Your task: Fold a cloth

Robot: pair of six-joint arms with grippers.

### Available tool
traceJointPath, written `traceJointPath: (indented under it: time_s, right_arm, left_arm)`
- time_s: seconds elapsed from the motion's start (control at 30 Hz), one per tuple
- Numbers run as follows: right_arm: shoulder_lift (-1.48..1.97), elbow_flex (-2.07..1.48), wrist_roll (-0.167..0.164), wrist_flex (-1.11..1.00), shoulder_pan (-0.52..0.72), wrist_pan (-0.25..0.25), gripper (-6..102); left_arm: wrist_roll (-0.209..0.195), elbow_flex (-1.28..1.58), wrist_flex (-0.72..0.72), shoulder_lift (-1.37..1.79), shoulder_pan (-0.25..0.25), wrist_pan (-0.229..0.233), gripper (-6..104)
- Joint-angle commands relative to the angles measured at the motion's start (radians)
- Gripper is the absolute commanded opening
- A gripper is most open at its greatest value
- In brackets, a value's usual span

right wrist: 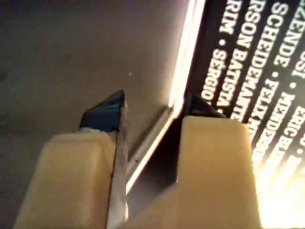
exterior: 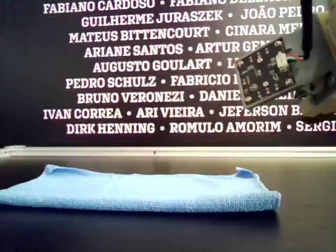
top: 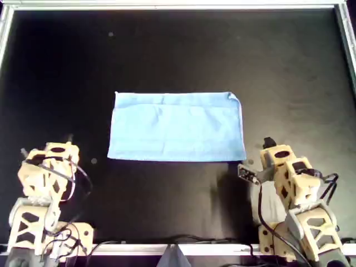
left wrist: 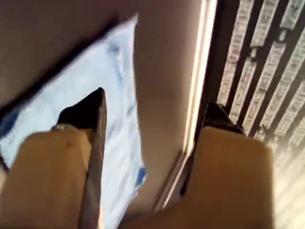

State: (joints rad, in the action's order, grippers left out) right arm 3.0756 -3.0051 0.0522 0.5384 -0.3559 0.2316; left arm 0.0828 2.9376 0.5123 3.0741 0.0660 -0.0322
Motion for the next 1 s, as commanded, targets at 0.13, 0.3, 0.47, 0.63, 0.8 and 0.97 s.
traceJointPath:
  time_s: [0.13, 0.3, 0.47, 0.63, 0.8, 0.97]
  right_arm:
    - [0.011, -0.021, -0.005, 0.002, -0.005, -0.120, 51]
    - [-0.009, 0.003, -0.005, -0.009, -0.008, -0.132, 51]
    - [-0.232, 0.087, -0.028, -0.017, -0.009, -0.132, 51]
    - [-0.632, 0.319, -0.029, -0.018, 0.000, -0.132, 51]
    - [-0.905, 0.437, -0.025, -0.018, -0.011, -0.135, 52]
    - [-0.996, 0.463, -0.025, -0.018, -0.012, -0.135, 64]
  left_arm:
    - [0.002, 0.023, -0.005, 0.017, -0.028, -0.008, 72]
    - [0.002, 0.025, -0.006, 0.017, -0.028, -0.008, 72]
    - [0.002, 0.025, -0.006, 0.017, -0.028, -0.008, 72]
    - [0.002, 0.026, -0.006, 0.017, -0.028, -0.008, 72]
    - [0.002, 0.028, -0.006, 0.017, -0.028, -0.008, 72]
    - [0.002, 0.028, -0.006, 0.017, -0.028, -0.008, 71]
